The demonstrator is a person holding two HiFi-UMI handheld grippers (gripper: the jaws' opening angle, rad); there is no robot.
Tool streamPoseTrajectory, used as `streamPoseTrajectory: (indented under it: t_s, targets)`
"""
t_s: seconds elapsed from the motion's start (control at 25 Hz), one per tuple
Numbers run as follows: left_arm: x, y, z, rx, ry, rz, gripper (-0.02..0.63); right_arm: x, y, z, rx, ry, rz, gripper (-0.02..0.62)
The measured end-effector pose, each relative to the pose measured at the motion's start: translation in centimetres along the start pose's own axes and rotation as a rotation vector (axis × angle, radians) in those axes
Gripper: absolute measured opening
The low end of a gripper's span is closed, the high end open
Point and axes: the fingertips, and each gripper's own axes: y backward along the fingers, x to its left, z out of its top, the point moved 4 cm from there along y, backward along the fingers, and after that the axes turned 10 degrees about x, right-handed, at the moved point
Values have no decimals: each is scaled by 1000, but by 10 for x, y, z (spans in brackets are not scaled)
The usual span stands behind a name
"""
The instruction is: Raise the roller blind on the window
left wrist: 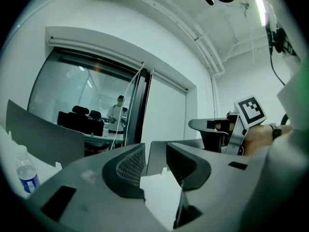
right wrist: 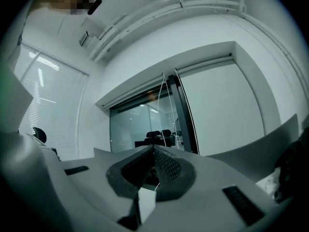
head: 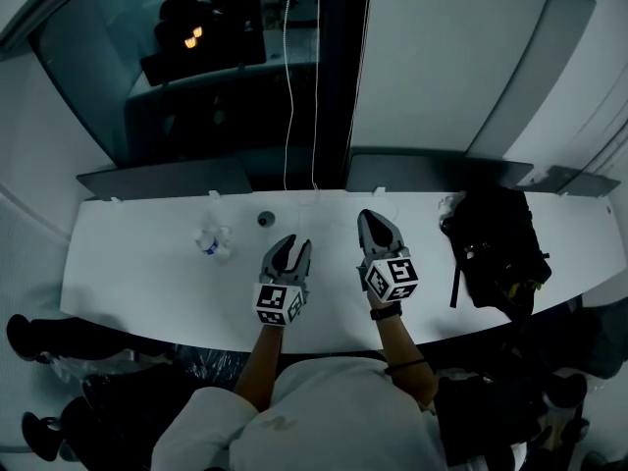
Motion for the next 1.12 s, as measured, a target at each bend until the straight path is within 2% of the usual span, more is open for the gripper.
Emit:
streamPoseTrajectory:
  t_s: [0.12, 0.16, 0.2, 0.52, 1.12]
  targets:
    - [-1, 10, 9, -14, 9, 41, 94, 15, 5, -5, 42, 23, 16, 2]
    - [-2, 13, 14, -25, 9, 57, 30, 20, 7, -6, 56, 33, 15, 2]
    - [-3, 16, 20, -37, 6, 70, 3, 24, 9, -7, 70, 41, 11, 2]
    - [-19, 28, 52, -112, -50, 85, 3, 45, 20, -4, 89, 54, -21, 2]
    - [-21, 20, 52, -101, -60, 47, 3, 19, 33, 5, 74, 20, -116, 2]
